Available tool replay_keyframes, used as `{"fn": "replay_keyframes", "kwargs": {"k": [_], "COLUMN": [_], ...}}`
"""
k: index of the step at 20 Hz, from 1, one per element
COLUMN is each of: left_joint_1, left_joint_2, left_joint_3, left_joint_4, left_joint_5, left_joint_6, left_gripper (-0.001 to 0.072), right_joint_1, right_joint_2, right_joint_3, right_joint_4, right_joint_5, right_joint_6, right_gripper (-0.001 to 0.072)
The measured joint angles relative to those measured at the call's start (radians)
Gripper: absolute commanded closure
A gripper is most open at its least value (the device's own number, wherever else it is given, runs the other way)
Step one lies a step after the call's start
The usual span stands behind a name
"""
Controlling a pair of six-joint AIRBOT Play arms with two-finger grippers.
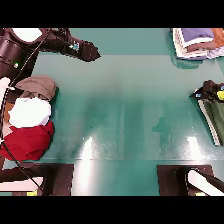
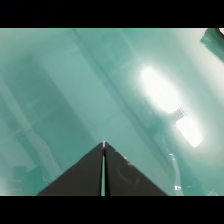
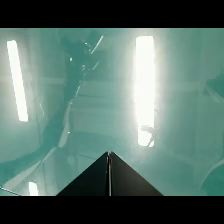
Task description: Fold the shirts.
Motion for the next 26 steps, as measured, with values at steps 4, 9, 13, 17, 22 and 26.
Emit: {"fn": "replay_keyframes", "kwargs": {"k": [4,9,13,17,22,26], "left_joint_1": [0.000,0.000,0.000,0.000,0.006,0.136], "left_joint_2": [0.000,0.000,0.000,0.000,0.002,0.026], "left_joint_3": [0.000,0.000,0.000,0.000,0.000,0.000], "left_joint_4": [0.000,0.000,0.000,-0.019,-0.026,0.082], "left_joint_5": [0.001,0.002,0.002,0.076,0.120,0.000], "left_joint_6": [0.000,0.000,0.000,-0.001,-0.001,-0.061], "left_gripper": [0.0680,0.0680,0.0680,0.0680,0.0681,0.0680], "right_joint_1": [0.003,0.003,0.004,0.004,0.004,0.004], "right_joint_2": [0.000,0.000,0.000,0.000,0.000,0.000], "right_joint_3": [0.000,0.000,0.000,0.000,0.000,0.000], "right_joint_4": [0.002,0.002,0.002,0.002,0.002,0.002], "right_joint_5": [0.000,0.000,0.000,-0.001,-0.003,0.000], "right_joint_6": [0.000,0.000,0.000,0.000,0.001,0.001], "right_gripper": [0.0697,0.0697,0.0697,0.0697,0.0697,0.0697]}}
